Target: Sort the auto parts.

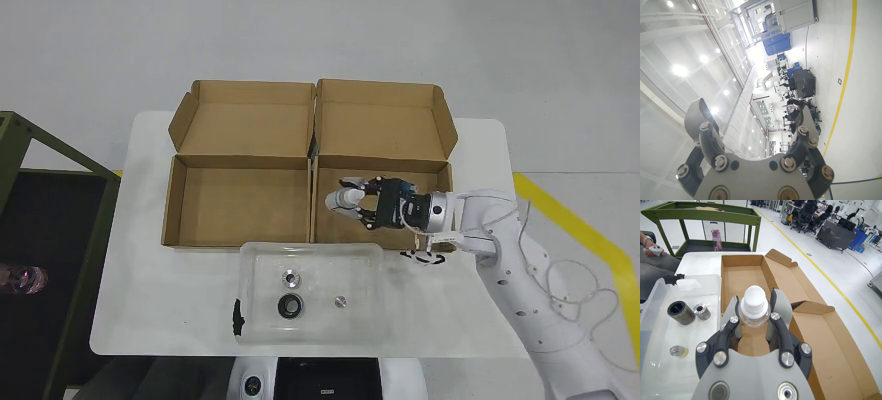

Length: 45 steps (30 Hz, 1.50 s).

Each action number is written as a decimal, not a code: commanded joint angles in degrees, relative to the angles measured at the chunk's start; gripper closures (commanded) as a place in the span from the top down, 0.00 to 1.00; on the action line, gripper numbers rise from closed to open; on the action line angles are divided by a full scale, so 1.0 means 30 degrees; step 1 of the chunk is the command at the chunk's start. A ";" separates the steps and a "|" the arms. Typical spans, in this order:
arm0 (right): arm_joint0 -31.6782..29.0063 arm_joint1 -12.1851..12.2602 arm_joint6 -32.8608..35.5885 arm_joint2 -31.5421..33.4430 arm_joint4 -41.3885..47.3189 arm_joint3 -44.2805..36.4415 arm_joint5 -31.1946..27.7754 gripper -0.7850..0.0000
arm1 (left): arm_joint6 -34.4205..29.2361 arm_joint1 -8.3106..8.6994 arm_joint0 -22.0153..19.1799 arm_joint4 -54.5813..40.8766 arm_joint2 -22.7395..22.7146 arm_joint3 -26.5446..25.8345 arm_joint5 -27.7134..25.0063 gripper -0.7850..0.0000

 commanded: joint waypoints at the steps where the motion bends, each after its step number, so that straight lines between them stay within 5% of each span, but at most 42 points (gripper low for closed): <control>1: 0.0419 -0.0083 0.0080 -0.0307 0.0097 0.0614 0.0133 0.00 | 0.0000 0.0000 0.0000 0.0000 0.0000 -0.0001 0.0000 1.00; 24: 0.4337 -0.1505 -0.0040 -0.3980 0.0784 0.8343 0.1933 0.00 | 0.0000 0.0000 0.0000 0.0000 0.0000 -0.0001 0.0000 1.00; 29: 0.4718 -0.1784 -0.0204 -0.4544 0.0687 0.9057 0.2229 0.30 | 0.0000 0.0000 0.0000 0.0000 0.0000 -0.0001 0.0000 1.00; 30: 0.4793 -0.1836 -0.0224 -0.4634 0.0679 0.9206 0.2289 0.43 | 0.0000 0.0000 0.0000 0.0000 0.0000 -0.0001 0.0000 1.00; 31: 0.4873 -0.1882 -0.0208 -0.4707 0.0655 0.9321 0.2364 0.84 | 0.0000 0.0000 0.0000 0.0000 0.0000 -0.0001 0.0000 1.00; 32: 0.4935 -0.1921 -0.0221 -0.4761 0.0627 0.9399 0.2438 1.00 | 0.0000 0.0000 0.0000 0.0000 0.0000 -0.0001 0.0000 1.00; 45: 0.3662 -0.1335 -0.0372 -0.3467 -0.0413 0.5882 0.1010 1.00 | 0.0000 0.0000 0.0000 0.0000 0.0000 -0.0001 0.0000 1.00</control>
